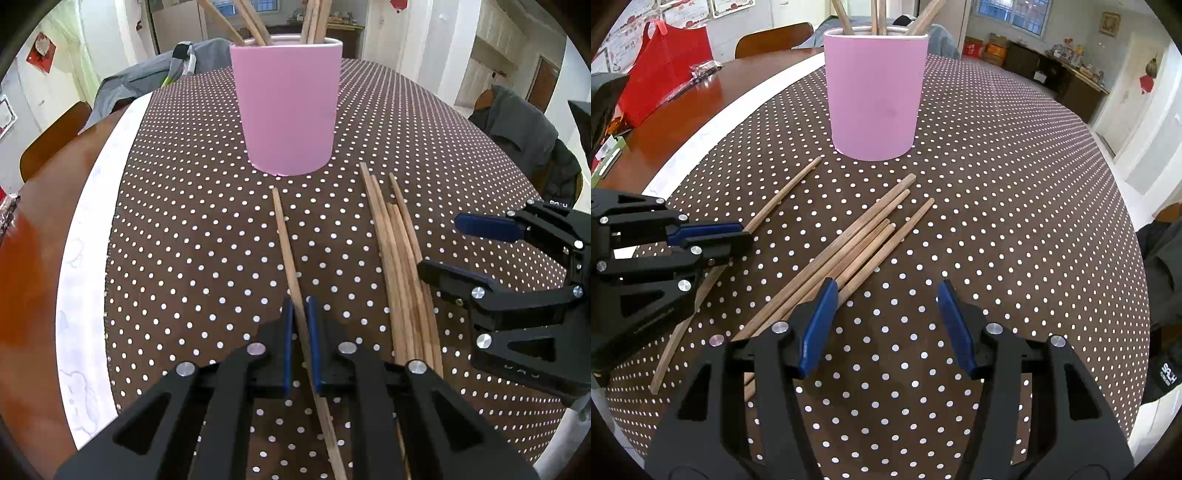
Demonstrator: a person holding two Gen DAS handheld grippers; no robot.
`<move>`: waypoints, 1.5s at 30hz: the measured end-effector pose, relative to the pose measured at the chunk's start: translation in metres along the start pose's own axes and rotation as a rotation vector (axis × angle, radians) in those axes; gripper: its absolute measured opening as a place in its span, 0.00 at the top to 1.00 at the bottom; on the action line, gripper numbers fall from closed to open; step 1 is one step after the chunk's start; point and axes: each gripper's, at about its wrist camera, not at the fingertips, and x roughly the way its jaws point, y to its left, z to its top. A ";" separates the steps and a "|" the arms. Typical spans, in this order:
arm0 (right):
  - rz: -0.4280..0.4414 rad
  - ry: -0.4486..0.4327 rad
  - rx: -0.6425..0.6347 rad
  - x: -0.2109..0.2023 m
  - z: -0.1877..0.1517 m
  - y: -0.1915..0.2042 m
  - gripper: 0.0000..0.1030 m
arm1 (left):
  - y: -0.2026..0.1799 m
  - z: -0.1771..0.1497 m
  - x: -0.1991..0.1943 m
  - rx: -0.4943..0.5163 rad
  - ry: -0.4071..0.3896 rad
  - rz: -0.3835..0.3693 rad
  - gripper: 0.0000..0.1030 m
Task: Organize utensils
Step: 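Grasp a chopstick with the right tool while the left tool holds its chopstick, then lift both held chopsticks and lower them into the pink cup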
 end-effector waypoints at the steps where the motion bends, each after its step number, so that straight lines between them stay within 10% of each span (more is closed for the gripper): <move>1: -0.003 0.001 -0.002 0.000 0.000 0.001 0.46 | 0.001 0.002 0.001 -0.002 0.001 -0.001 0.91; 23: 0.026 0.095 -0.067 0.008 0.008 0.002 0.44 | 0.008 0.005 0.002 -0.037 0.013 -0.027 0.91; 35: 0.107 0.145 -0.052 0.007 0.012 -0.031 0.86 | 0.011 0.006 0.003 -0.067 -0.006 -0.021 0.94; 45: 0.197 0.072 0.064 0.002 0.000 -0.072 0.94 | 0.004 0.007 -0.018 -0.073 -0.097 -0.037 0.95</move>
